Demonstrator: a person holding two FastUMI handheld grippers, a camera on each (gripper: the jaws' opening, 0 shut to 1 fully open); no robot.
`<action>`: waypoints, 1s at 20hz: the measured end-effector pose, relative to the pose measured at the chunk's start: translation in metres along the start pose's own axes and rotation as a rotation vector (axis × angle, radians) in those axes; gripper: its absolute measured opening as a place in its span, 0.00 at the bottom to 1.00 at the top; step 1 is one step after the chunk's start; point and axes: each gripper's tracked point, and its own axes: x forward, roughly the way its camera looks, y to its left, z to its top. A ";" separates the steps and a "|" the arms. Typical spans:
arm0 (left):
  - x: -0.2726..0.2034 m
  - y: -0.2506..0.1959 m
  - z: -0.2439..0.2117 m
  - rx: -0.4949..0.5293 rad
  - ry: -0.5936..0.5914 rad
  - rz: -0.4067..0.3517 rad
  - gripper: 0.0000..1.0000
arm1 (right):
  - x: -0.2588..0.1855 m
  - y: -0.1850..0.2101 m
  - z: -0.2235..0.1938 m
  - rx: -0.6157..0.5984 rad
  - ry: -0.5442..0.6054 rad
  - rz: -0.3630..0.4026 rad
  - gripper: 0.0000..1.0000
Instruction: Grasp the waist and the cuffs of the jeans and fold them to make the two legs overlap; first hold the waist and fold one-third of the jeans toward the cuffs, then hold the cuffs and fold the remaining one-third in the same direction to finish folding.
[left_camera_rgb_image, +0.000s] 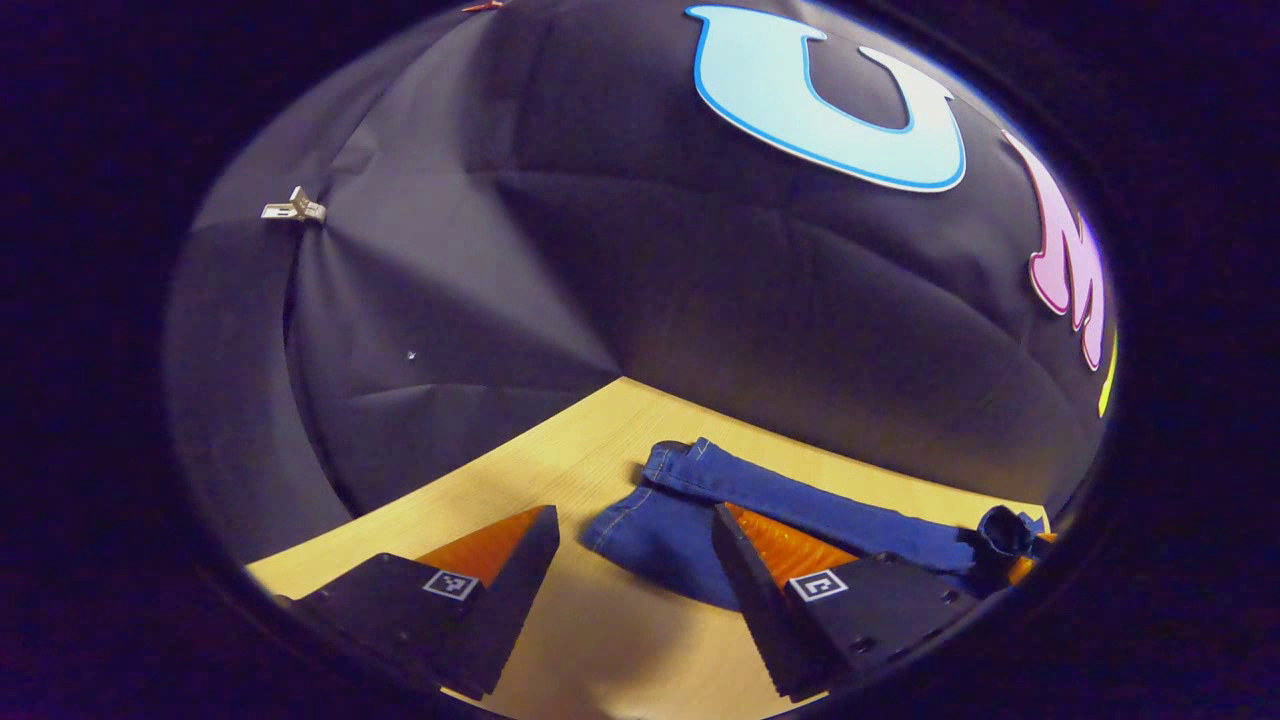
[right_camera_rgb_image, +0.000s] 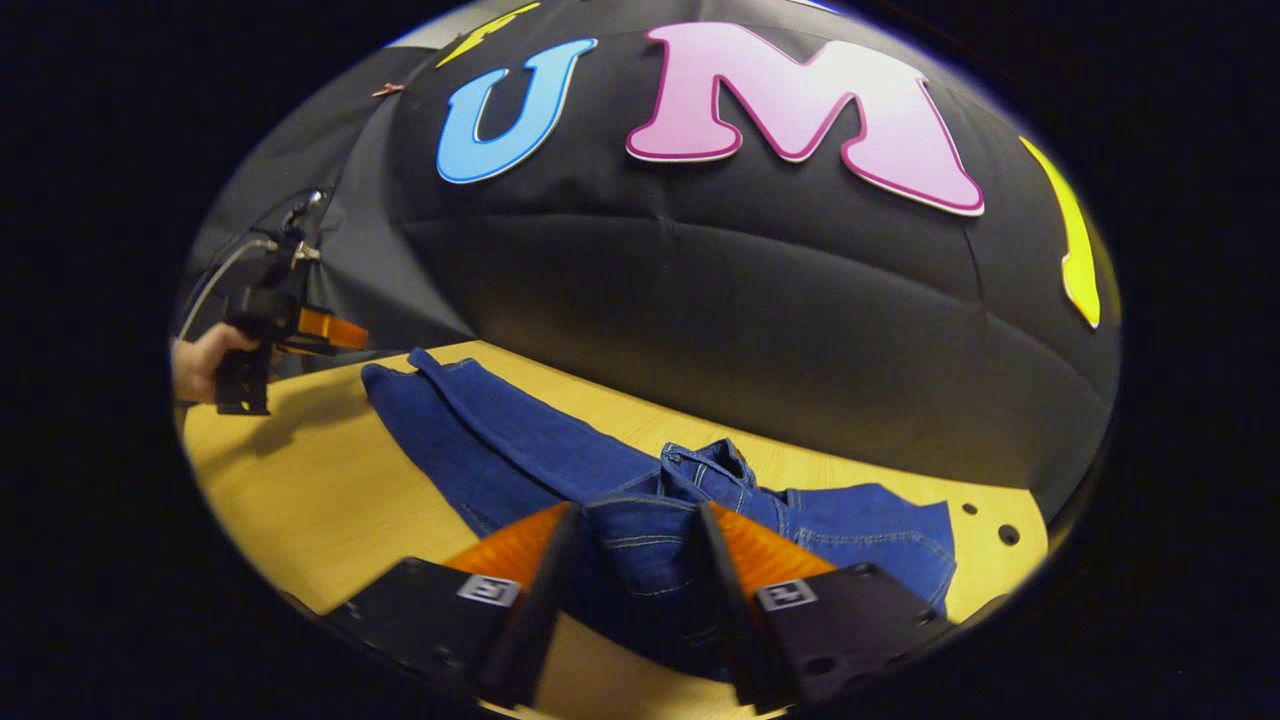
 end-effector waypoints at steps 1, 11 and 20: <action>0.012 0.000 -0.001 0.002 0.010 -0.003 0.97 | -0.010 -0.003 0.004 0.037 0.028 -0.004 0.88; 0.070 0.005 -0.040 0.112 0.206 -0.031 0.92 | -0.042 -0.085 -0.023 0.312 0.107 -0.215 0.99; 0.064 -0.029 -0.052 0.135 0.296 -0.201 0.36 | -0.053 -0.095 -0.050 0.348 0.152 -0.251 0.99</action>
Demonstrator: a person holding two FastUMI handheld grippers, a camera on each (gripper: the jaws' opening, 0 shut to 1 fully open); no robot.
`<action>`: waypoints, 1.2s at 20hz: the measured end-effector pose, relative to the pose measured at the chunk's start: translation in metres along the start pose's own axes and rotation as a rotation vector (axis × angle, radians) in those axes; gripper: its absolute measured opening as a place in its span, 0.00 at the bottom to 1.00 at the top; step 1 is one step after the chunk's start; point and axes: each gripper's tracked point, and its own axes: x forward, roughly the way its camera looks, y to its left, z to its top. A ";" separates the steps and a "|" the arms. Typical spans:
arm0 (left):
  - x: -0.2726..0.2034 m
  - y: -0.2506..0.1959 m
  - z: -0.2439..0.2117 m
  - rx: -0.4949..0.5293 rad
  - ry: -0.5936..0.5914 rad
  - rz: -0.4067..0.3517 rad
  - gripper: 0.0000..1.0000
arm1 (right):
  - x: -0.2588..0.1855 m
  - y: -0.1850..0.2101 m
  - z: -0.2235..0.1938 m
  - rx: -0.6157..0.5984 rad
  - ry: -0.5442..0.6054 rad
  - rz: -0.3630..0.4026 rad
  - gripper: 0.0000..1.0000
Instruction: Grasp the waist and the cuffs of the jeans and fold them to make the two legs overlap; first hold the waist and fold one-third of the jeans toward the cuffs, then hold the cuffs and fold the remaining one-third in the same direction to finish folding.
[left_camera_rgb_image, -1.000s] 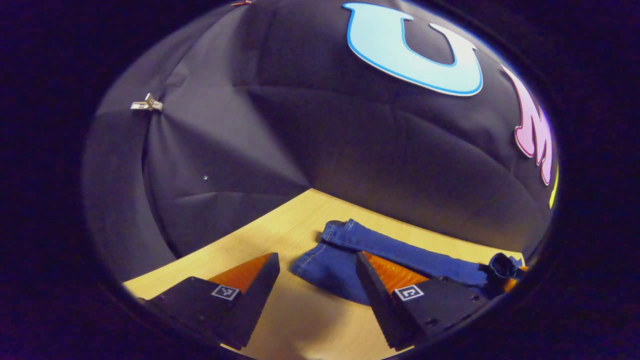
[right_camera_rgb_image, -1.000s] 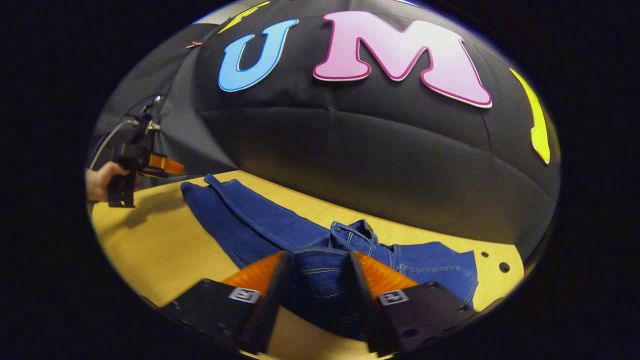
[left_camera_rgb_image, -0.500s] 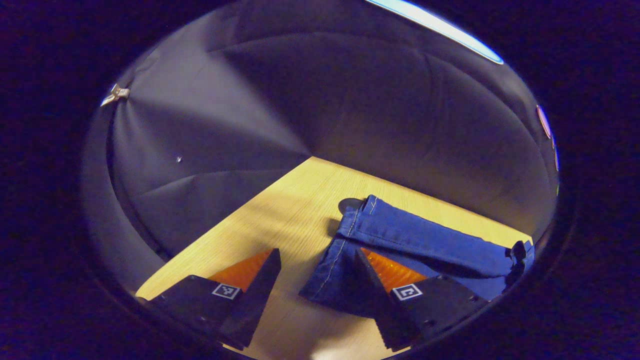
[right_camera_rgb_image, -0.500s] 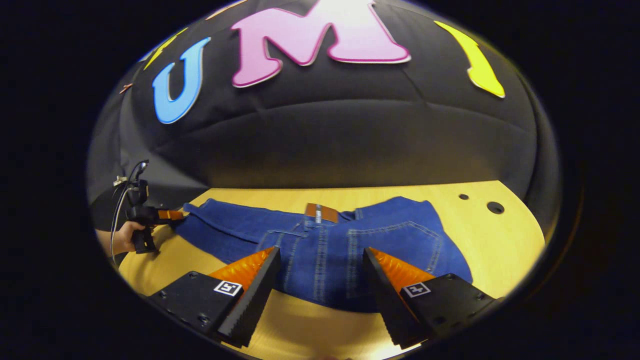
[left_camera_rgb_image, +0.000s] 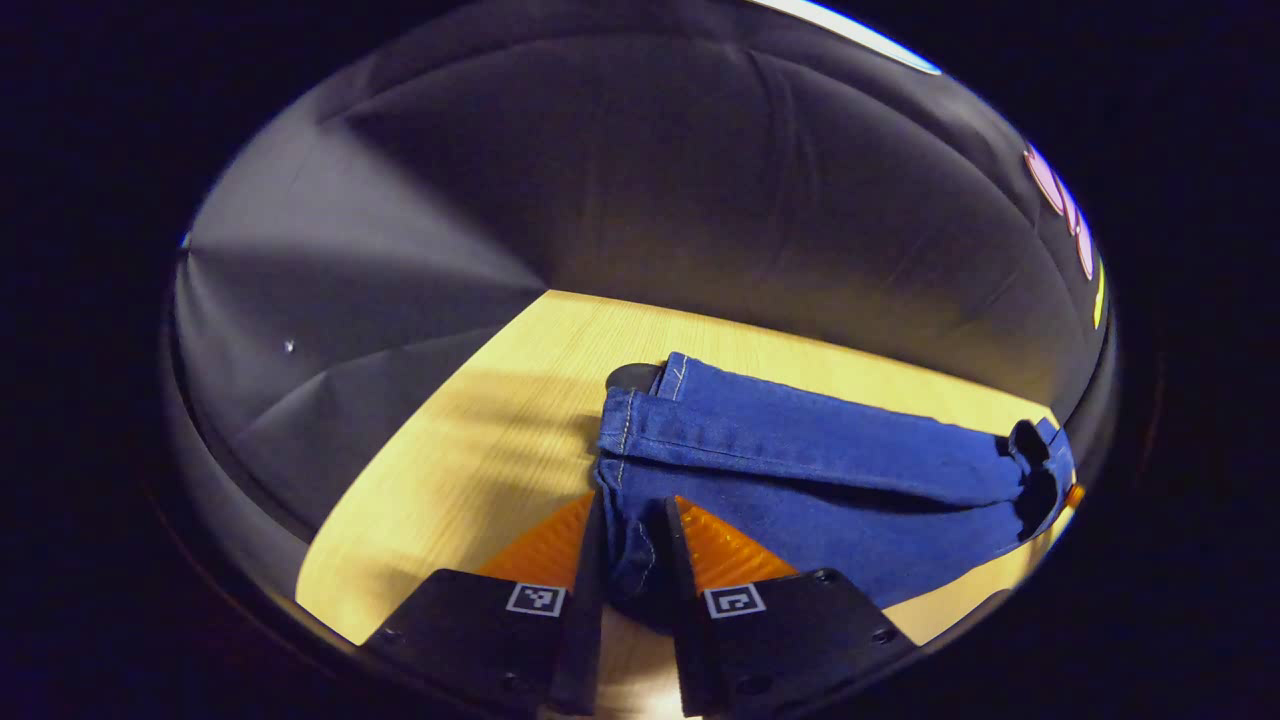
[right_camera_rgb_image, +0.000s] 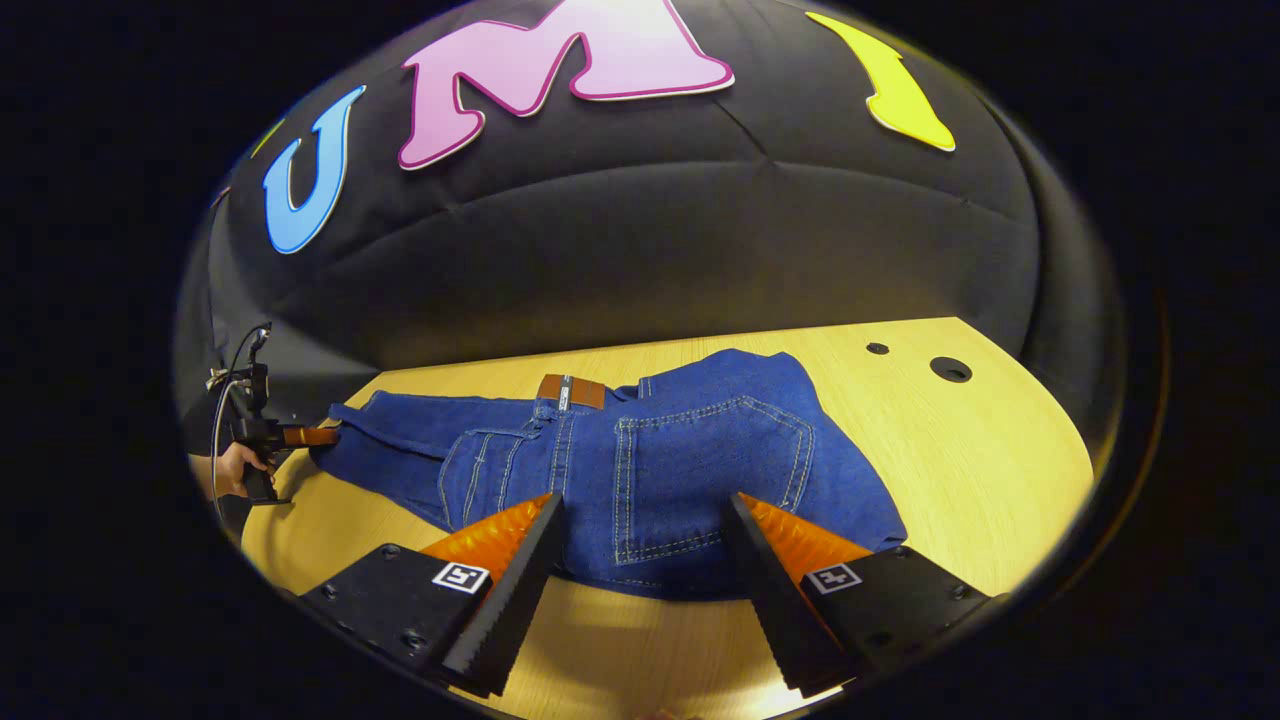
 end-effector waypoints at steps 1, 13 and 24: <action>0.003 -0.001 -0.003 -0.022 0.005 -0.031 0.34 | -0.001 0.001 -0.001 0.002 0.000 0.000 0.99; -0.031 -0.017 0.041 -0.184 -0.114 -0.031 0.06 | -0.039 -0.042 0.026 0.013 -0.041 -0.060 0.98; -0.170 -0.115 0.143 -0.079 -0.272 -0.229 0.06 | -0.101 -0.108 0.044 0.059 -0.058 -0.176 0.98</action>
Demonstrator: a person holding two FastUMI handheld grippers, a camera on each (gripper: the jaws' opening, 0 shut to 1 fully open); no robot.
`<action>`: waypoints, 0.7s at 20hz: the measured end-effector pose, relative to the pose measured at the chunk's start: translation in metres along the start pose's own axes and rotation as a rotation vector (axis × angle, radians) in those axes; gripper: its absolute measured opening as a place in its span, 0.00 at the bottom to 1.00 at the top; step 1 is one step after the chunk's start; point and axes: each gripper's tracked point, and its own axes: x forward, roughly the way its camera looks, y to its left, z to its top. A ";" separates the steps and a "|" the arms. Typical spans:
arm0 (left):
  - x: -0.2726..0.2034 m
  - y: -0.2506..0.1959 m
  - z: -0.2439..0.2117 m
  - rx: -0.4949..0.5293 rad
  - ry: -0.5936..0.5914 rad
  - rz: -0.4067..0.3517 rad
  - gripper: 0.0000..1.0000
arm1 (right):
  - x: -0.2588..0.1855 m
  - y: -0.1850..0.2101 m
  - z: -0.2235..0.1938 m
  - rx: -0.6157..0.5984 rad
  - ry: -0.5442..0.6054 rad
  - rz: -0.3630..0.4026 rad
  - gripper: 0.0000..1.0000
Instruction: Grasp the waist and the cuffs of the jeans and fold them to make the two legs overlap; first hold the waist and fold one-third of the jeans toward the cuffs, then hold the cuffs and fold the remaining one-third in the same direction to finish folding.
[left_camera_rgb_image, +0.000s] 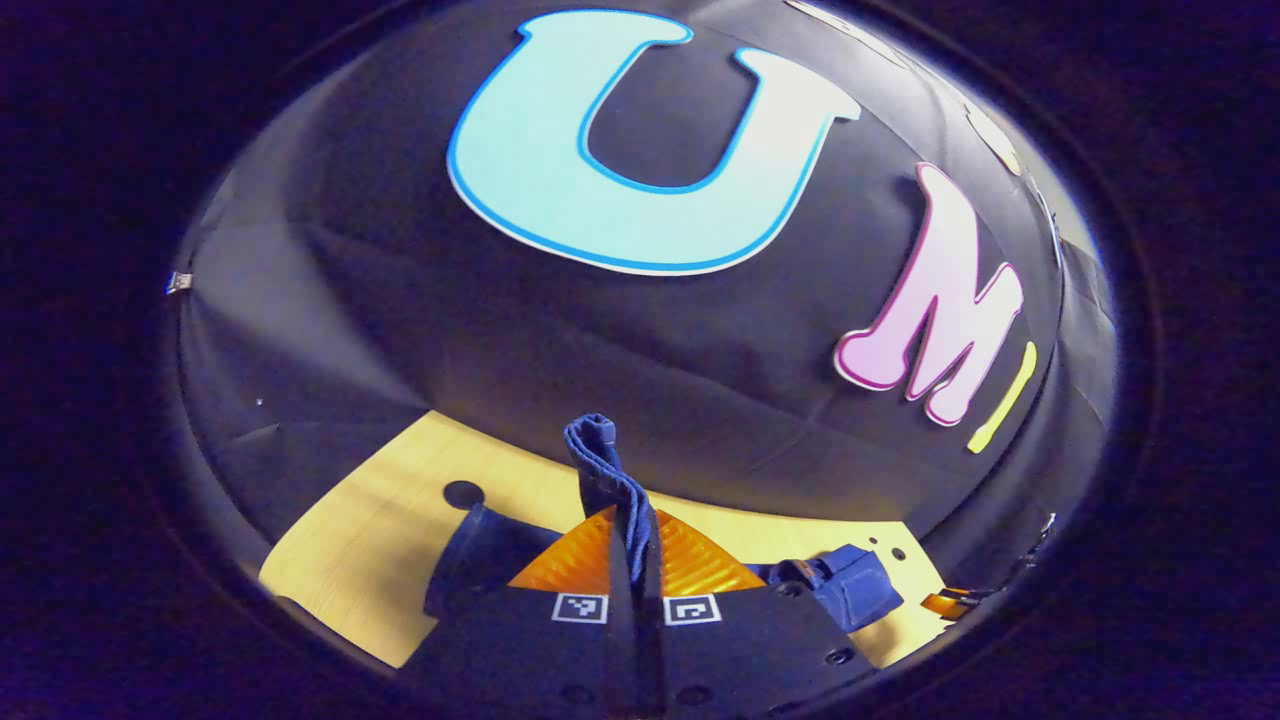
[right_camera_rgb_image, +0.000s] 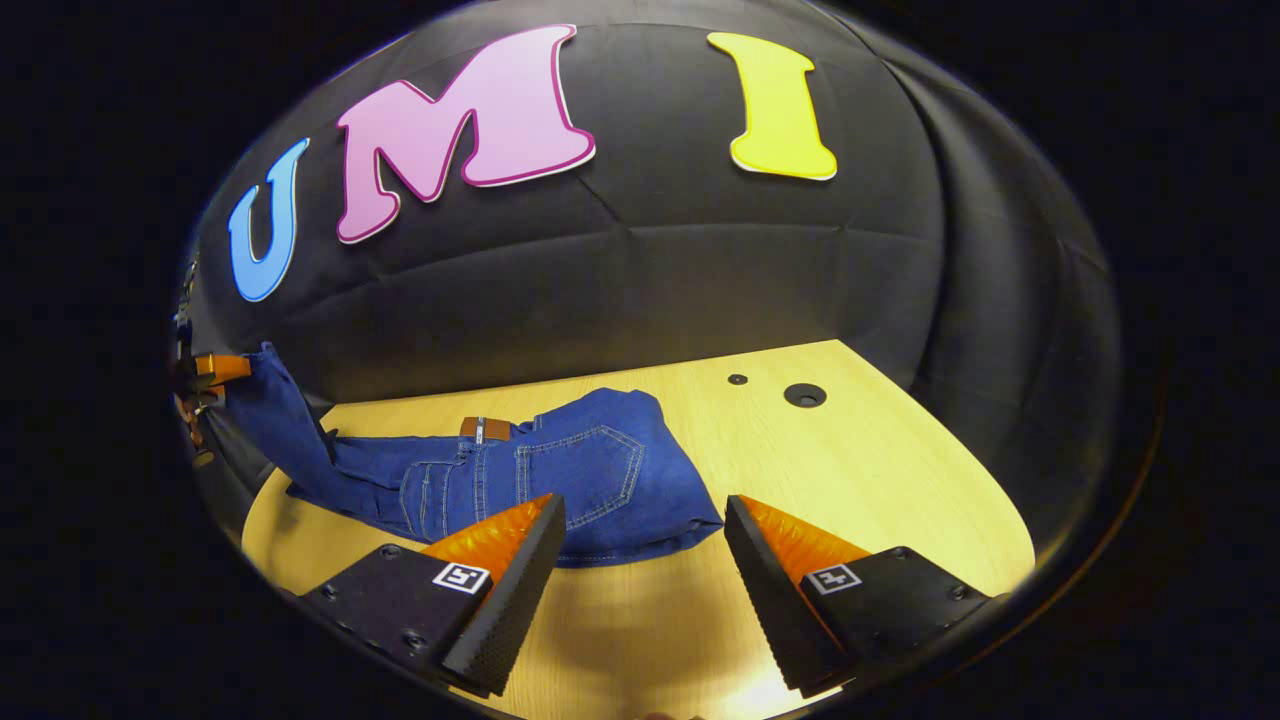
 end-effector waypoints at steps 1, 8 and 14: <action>0.007 -0.001 0.002 0.044 -0.007 0.031 0.06 | -0.005 -0.004 0.001 0.012 0.003 -0.003 0.98; 0.035 0.077 -0.054 0.001 0.110 0.256 0.06 | -0.031 -0.034 -0.005 0.007 -0.009 -0.034 0.98; 0.048 0.178 -0.138 0.025 0.323 0.463 0.20 | -0.033 -0.042 -0.034 0.000 0.041 -0.042 0.98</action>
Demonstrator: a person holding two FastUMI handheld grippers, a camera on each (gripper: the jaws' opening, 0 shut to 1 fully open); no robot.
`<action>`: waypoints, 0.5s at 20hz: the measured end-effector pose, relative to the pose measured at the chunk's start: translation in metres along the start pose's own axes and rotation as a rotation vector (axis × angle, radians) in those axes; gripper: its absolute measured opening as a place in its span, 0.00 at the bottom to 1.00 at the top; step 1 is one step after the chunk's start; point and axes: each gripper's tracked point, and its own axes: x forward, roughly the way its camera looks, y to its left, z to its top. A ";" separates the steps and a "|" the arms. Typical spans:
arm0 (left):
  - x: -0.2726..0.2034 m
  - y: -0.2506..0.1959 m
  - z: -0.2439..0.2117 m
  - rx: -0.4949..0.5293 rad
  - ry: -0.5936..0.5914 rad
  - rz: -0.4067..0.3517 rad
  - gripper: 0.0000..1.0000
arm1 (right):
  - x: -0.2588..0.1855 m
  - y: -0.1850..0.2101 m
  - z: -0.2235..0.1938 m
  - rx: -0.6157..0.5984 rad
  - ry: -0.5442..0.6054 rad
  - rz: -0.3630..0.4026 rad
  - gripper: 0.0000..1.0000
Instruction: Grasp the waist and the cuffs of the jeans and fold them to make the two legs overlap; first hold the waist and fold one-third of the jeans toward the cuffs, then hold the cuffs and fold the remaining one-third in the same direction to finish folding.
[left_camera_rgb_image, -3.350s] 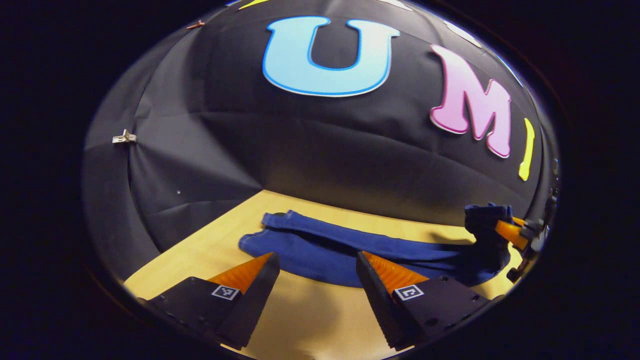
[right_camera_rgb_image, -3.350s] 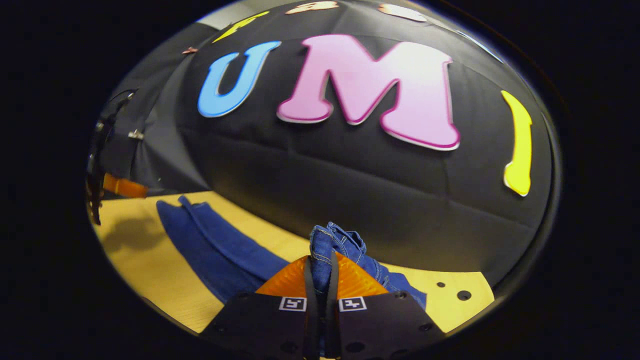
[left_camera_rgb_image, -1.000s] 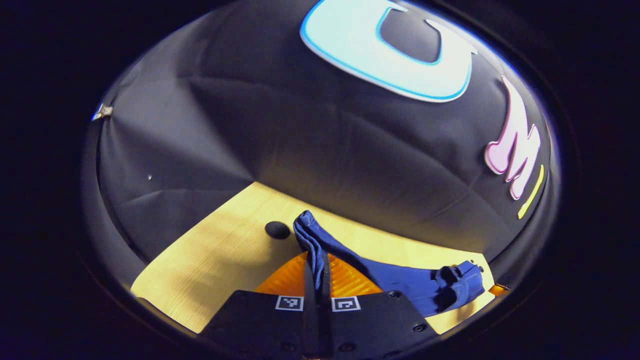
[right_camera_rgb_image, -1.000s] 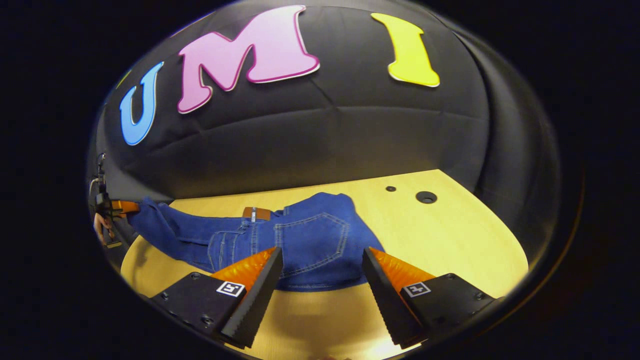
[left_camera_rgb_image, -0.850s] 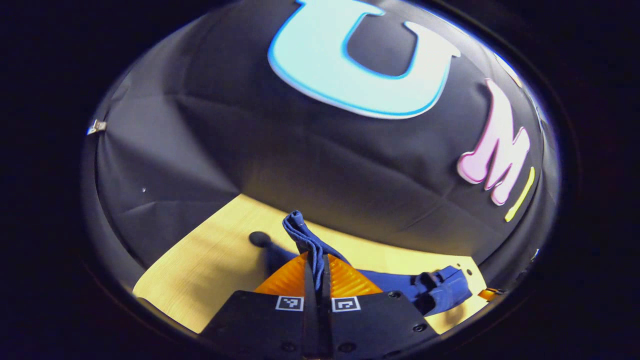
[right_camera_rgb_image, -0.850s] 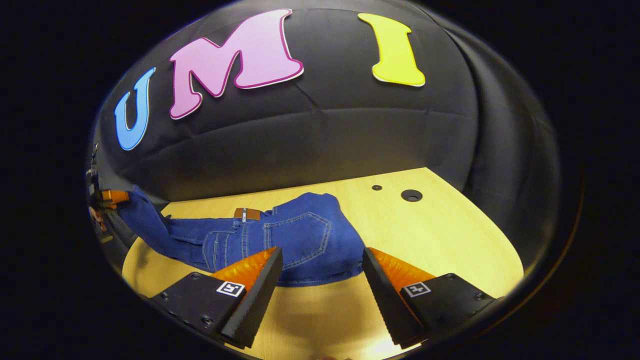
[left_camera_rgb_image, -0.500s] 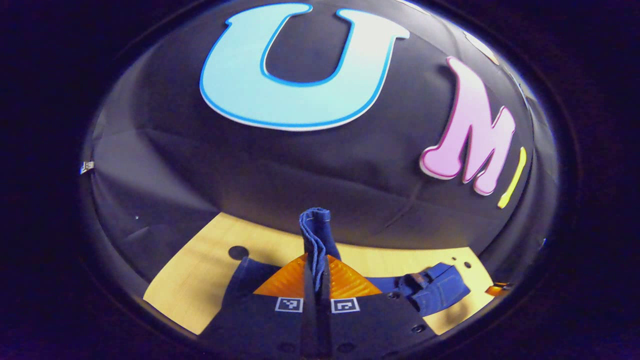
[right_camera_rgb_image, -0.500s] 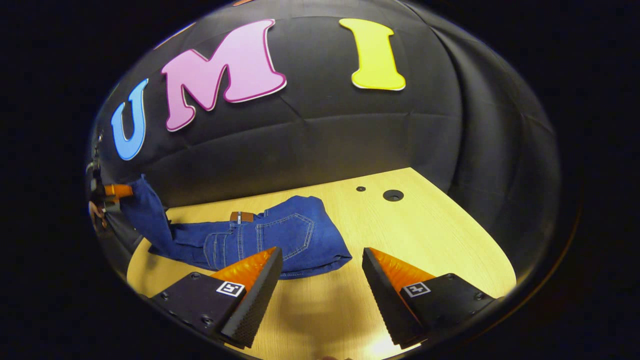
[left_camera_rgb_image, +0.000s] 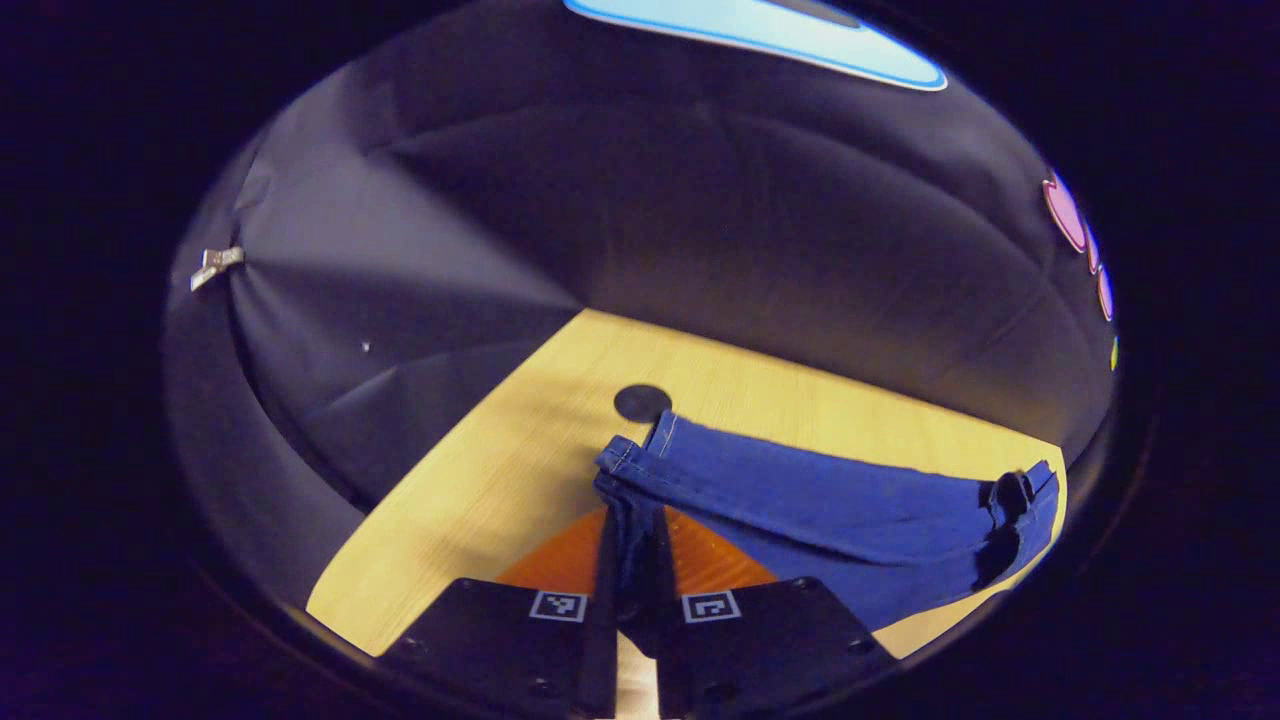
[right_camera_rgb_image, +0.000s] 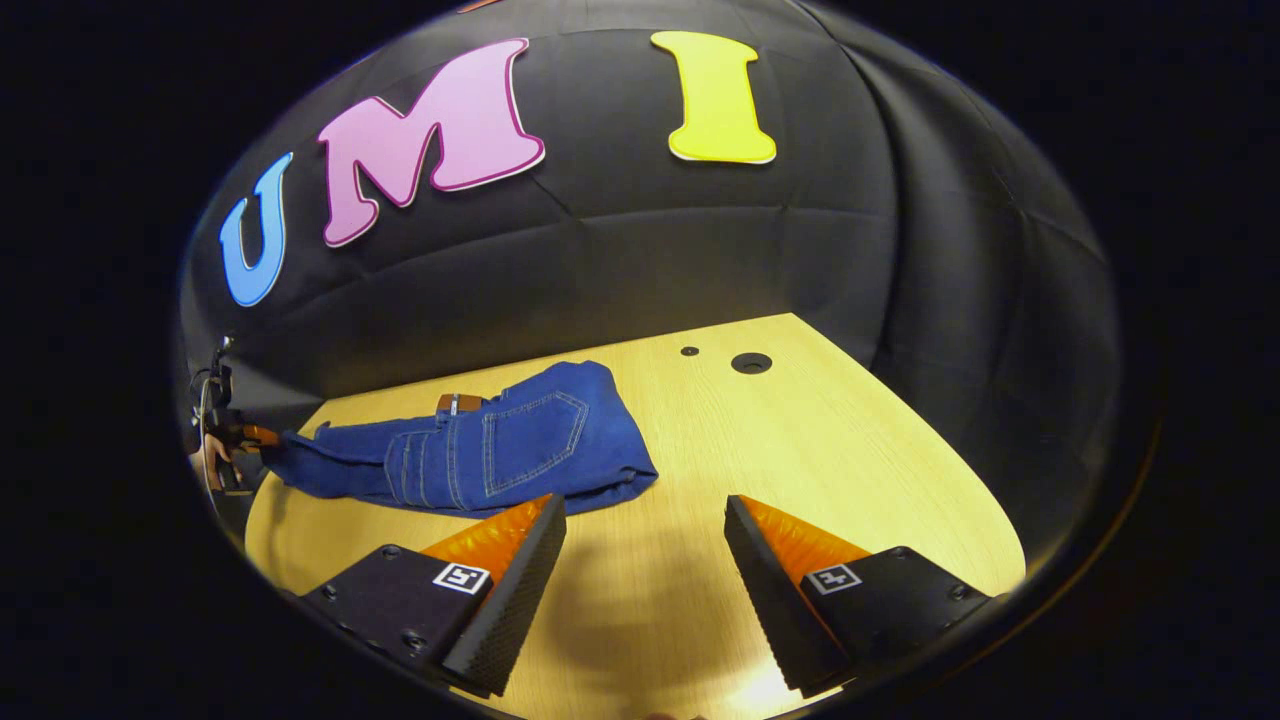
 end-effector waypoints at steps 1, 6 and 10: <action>0.011 0.005 -0.008 -0.007 0.011 0.006 0.19 | 0.000 0.001 -0.005 -0.021 0.008 0.001 0.98; 0.027 0.020 -0.028 0.052 -0.006 0.041 0.85 | 0.008 0.022 -0.017 -0.037 0.055 0.035 0.94; 0.021 0.007 -0.024 0.023 -0.030 -0.012 0.76 | 0.013 0.033 -0.026 -0.040 0.071 0.052 0.98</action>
